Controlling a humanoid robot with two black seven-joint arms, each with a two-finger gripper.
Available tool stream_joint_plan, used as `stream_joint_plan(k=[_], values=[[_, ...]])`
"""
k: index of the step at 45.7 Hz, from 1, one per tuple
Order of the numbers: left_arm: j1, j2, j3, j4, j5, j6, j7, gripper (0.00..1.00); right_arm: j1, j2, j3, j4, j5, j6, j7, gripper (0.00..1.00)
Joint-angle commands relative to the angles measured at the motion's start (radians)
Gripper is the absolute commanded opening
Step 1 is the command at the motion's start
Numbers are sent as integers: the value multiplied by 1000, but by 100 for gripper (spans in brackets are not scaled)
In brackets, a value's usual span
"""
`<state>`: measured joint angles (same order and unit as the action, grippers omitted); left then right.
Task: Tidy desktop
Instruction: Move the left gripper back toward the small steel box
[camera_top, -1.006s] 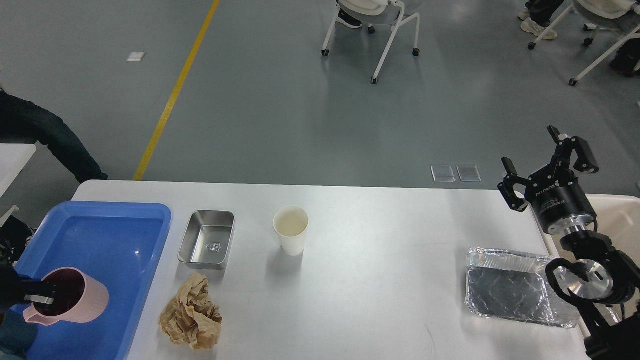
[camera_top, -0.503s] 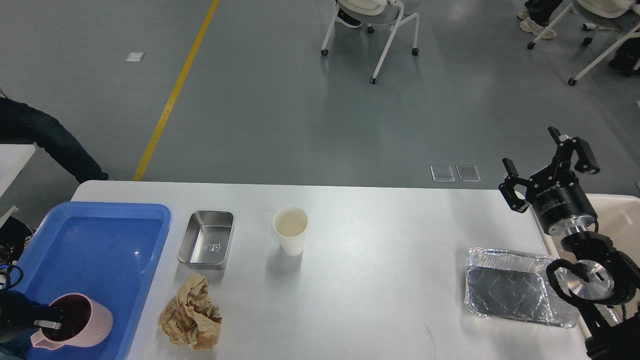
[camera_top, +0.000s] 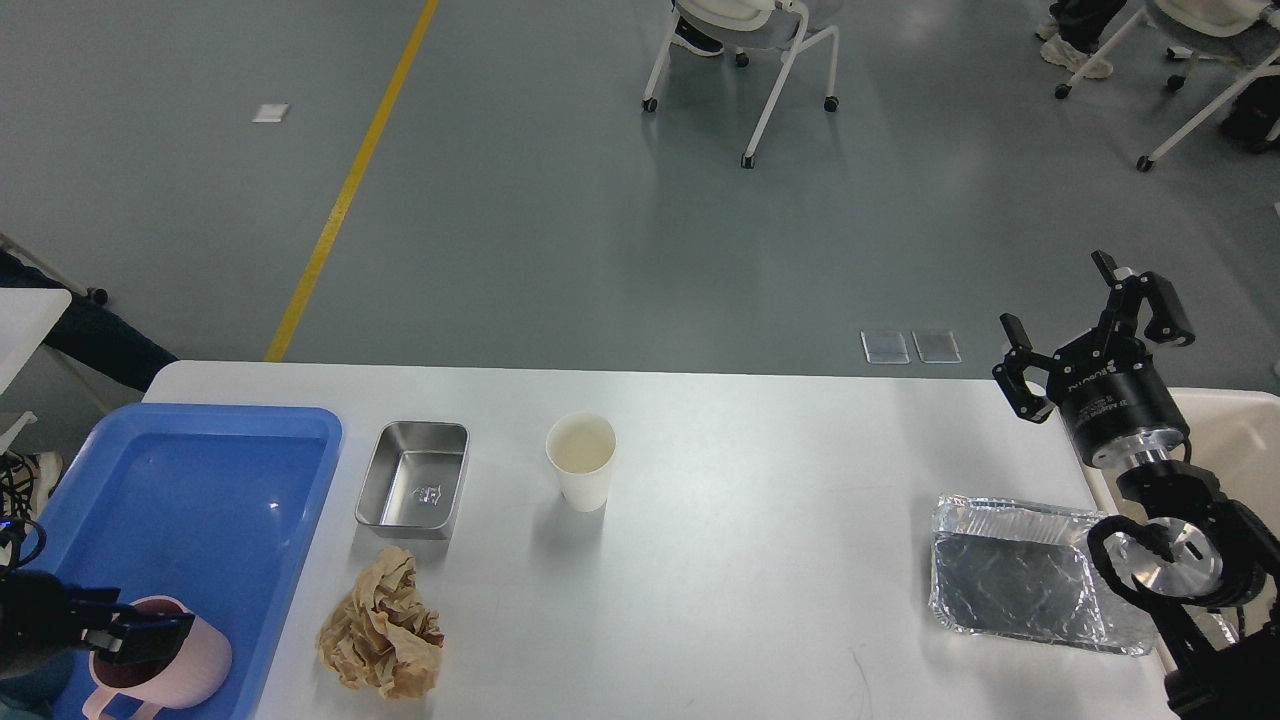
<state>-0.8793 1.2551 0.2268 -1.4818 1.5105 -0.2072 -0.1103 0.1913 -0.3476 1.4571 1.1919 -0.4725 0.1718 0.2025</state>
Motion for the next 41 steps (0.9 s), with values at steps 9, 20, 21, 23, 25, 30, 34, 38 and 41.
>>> stream_joint_plan(k=[9,20,21,23,25,30,34,38,41], values=[[0,150,-218,-196,0,58,-49,85,5,7,-3,0,0,0,0,100],[11,245,-236,-282,0,138,-49,85,10,4,-23,1,0,-18,-2,100],[13,248,-236,-281,0,146,-49,85,10,4,-26,1,0,-20,-2,100],[13,253,-236,-281,0,160,-51,85,10,4,-29,1,0,-20,-2,100],[14,260,-236,-281,0,167,-58,85,10,5,-31,1,0,-20,-1,100],[11,285,-245,-281,0,173,-83,85,10,2,-32,1,0,-20,-2,100],[-1,288,-262,-281,0,184,-103,85,10,1,-32,1,0,-20,-2,100],[-1,279,-294,-281,-1,190,-106,85,10,1,-32,3,0,-20,-2,100],[-1,276,-297,-281,-3,210,-103,85,8,-1,-32,3,0,-20,-1,100]])
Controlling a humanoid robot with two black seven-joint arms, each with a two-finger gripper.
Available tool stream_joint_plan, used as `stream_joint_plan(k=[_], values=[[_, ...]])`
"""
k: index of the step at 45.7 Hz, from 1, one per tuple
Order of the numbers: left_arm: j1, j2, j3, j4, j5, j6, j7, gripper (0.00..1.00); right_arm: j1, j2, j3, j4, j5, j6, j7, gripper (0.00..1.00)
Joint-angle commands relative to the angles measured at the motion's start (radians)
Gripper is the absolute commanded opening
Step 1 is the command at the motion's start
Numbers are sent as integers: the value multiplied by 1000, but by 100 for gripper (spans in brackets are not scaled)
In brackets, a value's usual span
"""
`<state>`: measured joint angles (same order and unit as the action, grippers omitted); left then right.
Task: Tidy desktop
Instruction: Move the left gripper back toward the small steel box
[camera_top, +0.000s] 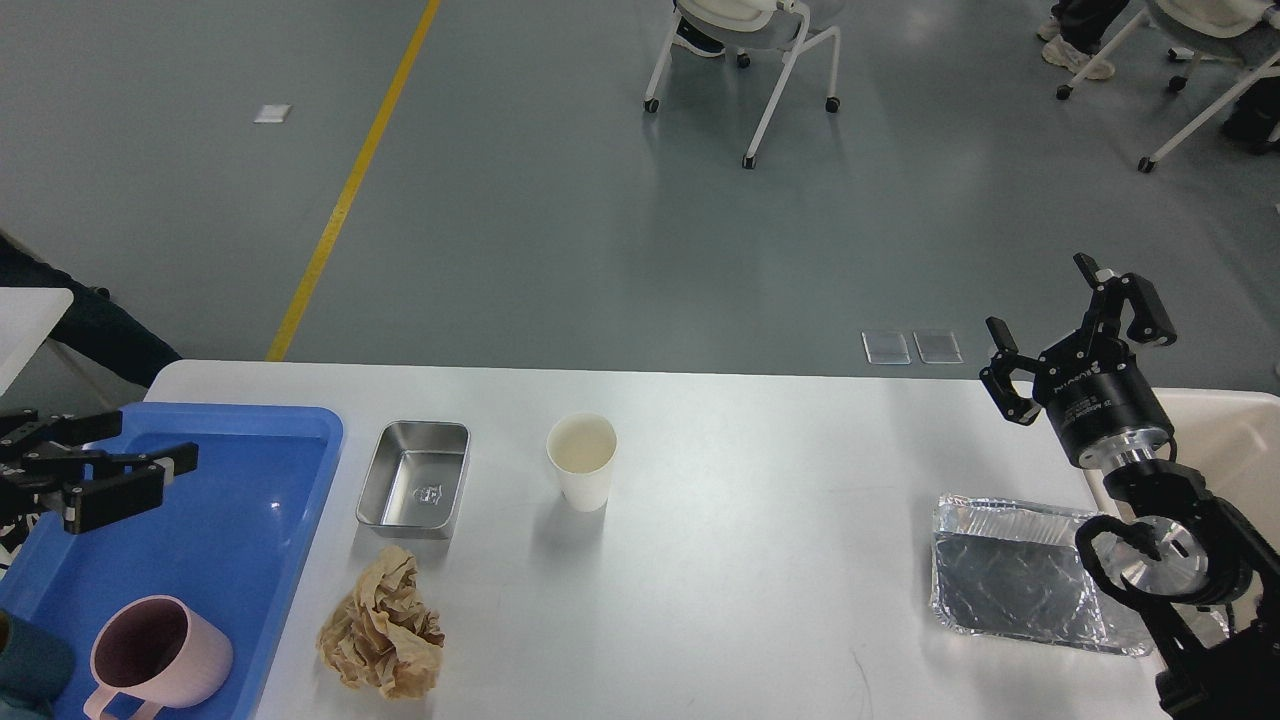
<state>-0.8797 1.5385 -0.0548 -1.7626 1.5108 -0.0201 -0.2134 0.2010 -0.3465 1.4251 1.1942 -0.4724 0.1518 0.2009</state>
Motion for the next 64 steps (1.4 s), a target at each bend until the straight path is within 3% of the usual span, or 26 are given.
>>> stream_joint_plan(k=[1,14,20,25,30,38,64], values=[[-1,-8,-16,0,-3,29,2,85,-2,-2,0,1,0,0,0,100],[2,-12,-14,2,-6,26,16,85,-3,-5,0,1,0,0,0,100],[8,-49,-14,9,-20,23,23,96,-5,-8,0,1,0,0,0,100],[11,-93,-10,38,-115,-26,34,97,-8,-8,0,1,0,0,2,100],[14,-156,-8,126,-211,-80,46,97,-11,-8,2,1,0,0,2,100],[59,-337,0,276,-236,-73,46,97,-9,-6,0,7,0,0,2,100],[114,-742,3,716,-238,-67,57,92,-18,-20,2,7,0,0,2,100]])
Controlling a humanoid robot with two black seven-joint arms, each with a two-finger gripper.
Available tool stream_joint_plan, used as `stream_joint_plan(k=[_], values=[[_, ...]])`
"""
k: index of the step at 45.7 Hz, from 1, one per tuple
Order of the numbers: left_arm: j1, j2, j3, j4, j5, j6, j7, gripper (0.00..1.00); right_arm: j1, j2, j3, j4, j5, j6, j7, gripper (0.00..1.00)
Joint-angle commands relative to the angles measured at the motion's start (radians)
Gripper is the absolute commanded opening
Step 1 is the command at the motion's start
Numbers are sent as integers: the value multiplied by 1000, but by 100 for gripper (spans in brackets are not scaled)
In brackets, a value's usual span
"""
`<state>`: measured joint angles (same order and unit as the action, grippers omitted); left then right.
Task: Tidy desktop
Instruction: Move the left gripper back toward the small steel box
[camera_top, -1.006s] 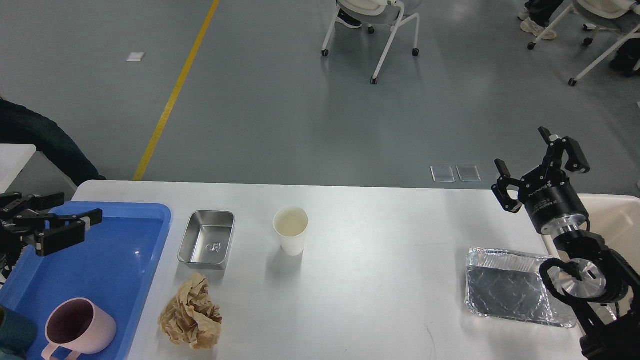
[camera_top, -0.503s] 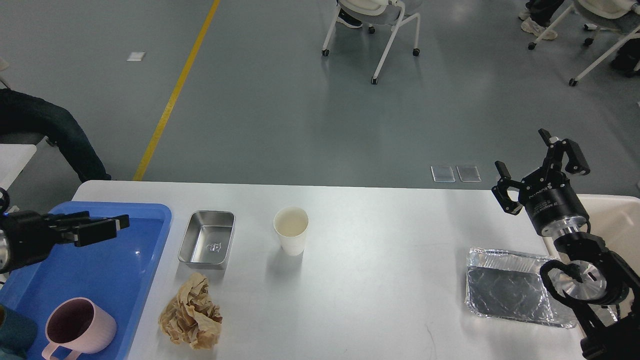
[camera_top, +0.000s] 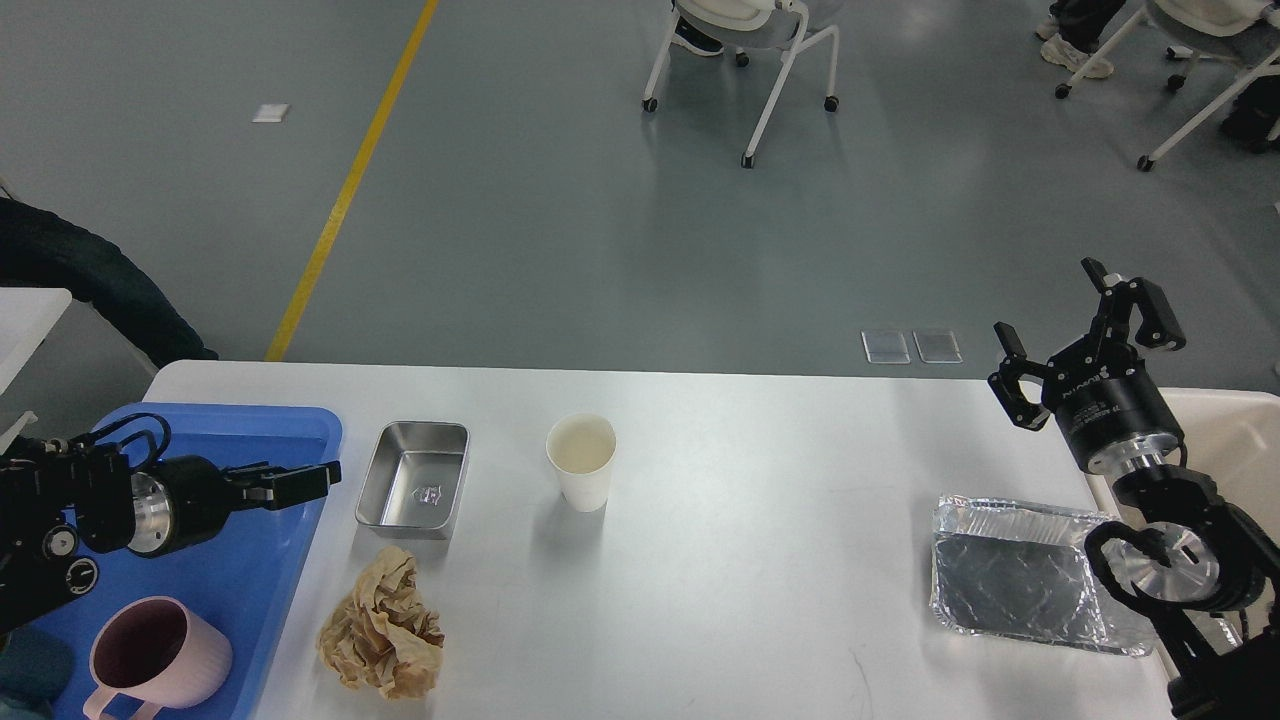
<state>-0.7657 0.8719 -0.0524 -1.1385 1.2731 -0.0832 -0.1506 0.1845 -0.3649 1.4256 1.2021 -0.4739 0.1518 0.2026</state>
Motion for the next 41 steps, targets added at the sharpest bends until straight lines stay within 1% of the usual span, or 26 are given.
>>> stream_joint_plan(k=[1,4,9,14,19,32,36,38,41], values=[[0,-86,0,106,0,-4,-6,91,-2,-3,3,-1,0,0,0,100],[0,-125,0,140,0,-4,-6,90,-7,-3,3,-1,0,0,0,100],[2,-172,2,157,0,-3,0,88,-8,-3,3,-1,1,0,0,100],[6,-221,2,178,2,-4,5,88,-8,-9,4,-1,0,0,0,100],[16,-264,5,230,2,-3,6,88,-11,-19,6,-1,0,0,0,100],[13,-280,13,253,2,-4,8,87,-16,-25,9,-3,0,2,0,100],[13,-281,14,267,2,-7,8,86,-16,-23,9,-3,1,2,0,100],[13,-284,19,276,2,-16,16,85,-16,-23,9,-3,1,2,0,100],[11,-292,32,290,2,-33,26,81,-16,-23,9,-3,0,2,0,100]])
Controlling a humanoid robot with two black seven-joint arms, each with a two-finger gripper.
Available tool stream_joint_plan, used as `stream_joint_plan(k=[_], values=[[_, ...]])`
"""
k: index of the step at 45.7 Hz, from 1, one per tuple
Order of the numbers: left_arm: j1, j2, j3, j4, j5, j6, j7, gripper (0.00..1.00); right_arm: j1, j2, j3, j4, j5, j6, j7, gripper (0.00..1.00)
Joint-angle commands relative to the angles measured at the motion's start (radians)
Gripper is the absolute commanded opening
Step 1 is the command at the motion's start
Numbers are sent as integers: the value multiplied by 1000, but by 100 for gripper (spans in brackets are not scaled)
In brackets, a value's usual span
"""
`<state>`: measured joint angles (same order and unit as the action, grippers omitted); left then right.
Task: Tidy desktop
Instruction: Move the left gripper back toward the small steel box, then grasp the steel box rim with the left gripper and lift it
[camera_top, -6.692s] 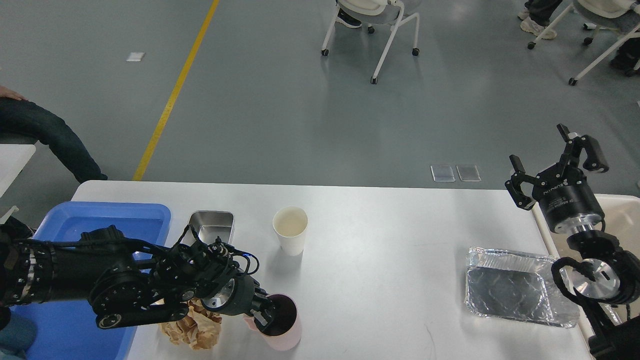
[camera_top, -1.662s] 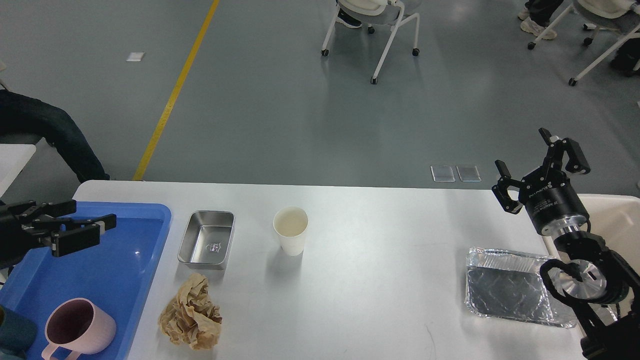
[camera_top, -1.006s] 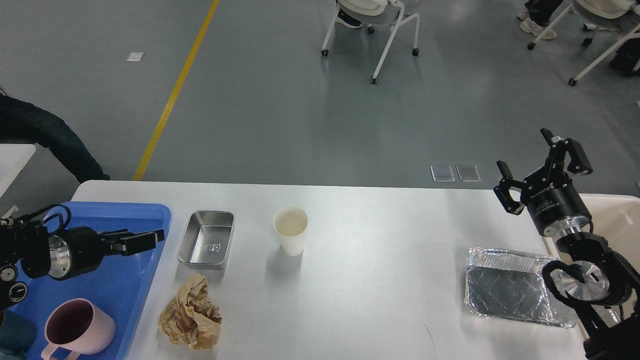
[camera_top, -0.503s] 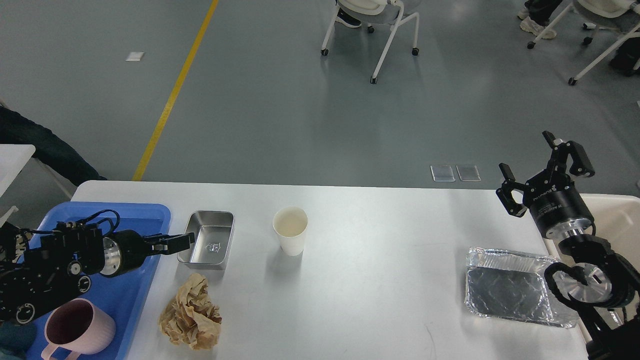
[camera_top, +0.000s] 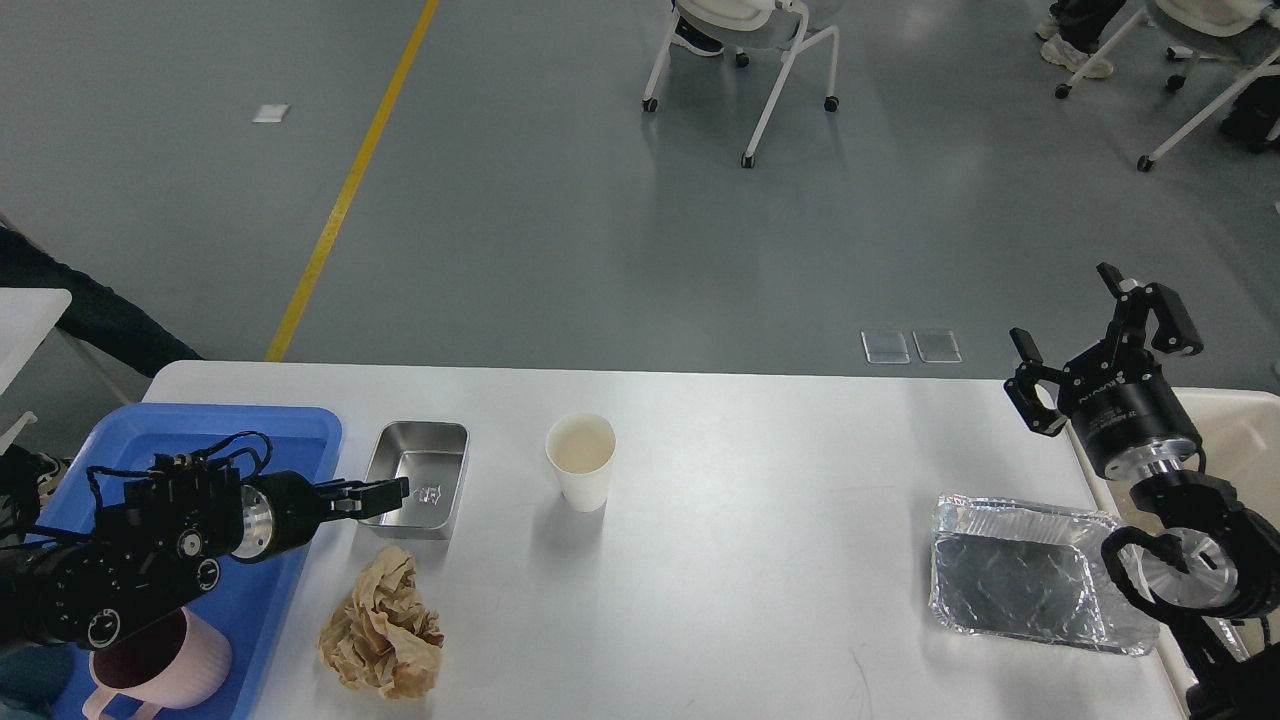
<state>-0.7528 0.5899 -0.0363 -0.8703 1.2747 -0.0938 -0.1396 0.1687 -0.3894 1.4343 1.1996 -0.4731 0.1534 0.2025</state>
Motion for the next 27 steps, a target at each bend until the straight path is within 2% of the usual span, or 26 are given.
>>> stream_joint_plan(k=[1,8,18,23,27], values=[[-2,-13,19,28,0,-26,17,80,0,1,0,0,1,0,0,100],[0,-51,19,71,-3,-27,17,73,0,1,0,2,-1,0,0,100],[1,-87,19,102,-3,-34,17,50,-6,0,5,0,1,0,0,100],[4,-91,24,103,1,-50,12,21,-6,0,6,0,1,0,0,100],[1,-85,59,103,0,-52,0,9,-6,0,8,0,-1,0,0,100]])
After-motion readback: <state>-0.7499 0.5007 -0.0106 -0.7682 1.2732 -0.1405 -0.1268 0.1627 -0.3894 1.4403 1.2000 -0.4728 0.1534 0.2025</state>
